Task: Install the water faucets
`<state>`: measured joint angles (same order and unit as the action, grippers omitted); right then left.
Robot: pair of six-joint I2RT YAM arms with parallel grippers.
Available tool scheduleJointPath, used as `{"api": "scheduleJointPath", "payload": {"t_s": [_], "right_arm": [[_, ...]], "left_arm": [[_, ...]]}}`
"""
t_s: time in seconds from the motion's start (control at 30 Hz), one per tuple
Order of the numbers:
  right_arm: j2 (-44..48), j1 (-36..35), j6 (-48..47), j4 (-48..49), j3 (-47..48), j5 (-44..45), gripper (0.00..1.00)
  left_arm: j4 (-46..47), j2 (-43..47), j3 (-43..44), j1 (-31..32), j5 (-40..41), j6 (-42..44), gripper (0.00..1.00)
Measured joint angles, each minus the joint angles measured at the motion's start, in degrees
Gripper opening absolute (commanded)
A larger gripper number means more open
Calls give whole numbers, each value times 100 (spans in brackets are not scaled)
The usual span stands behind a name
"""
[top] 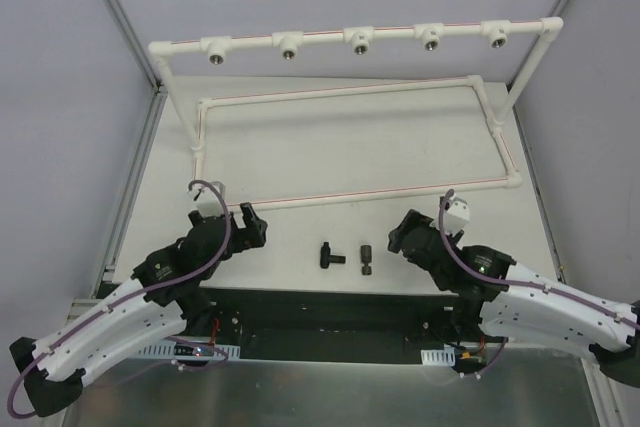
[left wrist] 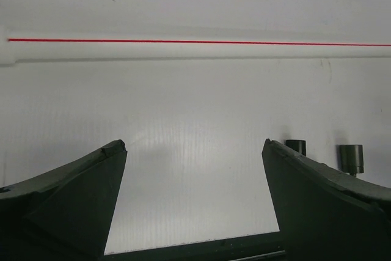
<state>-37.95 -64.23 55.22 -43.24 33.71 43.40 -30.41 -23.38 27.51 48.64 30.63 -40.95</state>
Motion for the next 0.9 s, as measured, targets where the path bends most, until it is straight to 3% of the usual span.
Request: {"api": "scheduleJointPath", "payload": {"t_s": [0.2,0.33,0.63,0.7,0.9], "right_arm": [[-704,0,-474,1169,0,-868,60],[-1023,0,-542,1919,-85,-1432,46],[-2092,0,-339,3211,-457,-2448,8],[-2299,0,-284,3366,-457,-2573,0],[-2695,0,-129,3884,-553,-2852,0]], "left_arm": [[1263,-1102,11,0,-553,433,81],[1963,-1705,107,-2,-970,673,77],[3504,-4188,785,-610,-2608,931,5],[3672,-4592,903,-678,-2911,966,1],[4142,-5390,1174,-702,-3703,1049,0]]}}
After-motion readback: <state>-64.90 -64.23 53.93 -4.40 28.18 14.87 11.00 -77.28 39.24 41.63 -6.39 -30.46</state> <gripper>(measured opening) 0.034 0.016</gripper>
